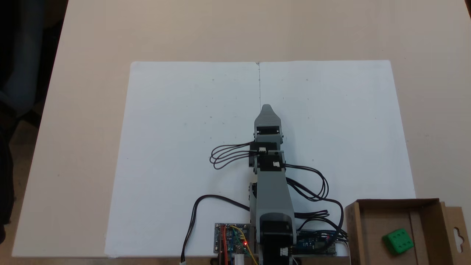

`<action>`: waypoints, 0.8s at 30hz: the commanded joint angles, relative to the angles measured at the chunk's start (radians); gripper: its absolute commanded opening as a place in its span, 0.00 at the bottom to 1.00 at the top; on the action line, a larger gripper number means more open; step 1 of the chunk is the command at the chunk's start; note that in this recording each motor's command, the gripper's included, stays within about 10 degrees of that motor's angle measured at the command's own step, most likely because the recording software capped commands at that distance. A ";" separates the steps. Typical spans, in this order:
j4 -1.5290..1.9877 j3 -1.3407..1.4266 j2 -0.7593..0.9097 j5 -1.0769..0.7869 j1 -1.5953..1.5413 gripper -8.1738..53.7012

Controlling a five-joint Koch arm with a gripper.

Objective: Grasp a green dice and put it in the bin.

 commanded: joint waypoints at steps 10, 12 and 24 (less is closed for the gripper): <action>-0.457 0.230 0.141 0.014 -0.020 0.83; -0.518 0.233 0.141 0.014 0.002 0.83; -0.741 0.233 0.141 0.015 0.035 0.84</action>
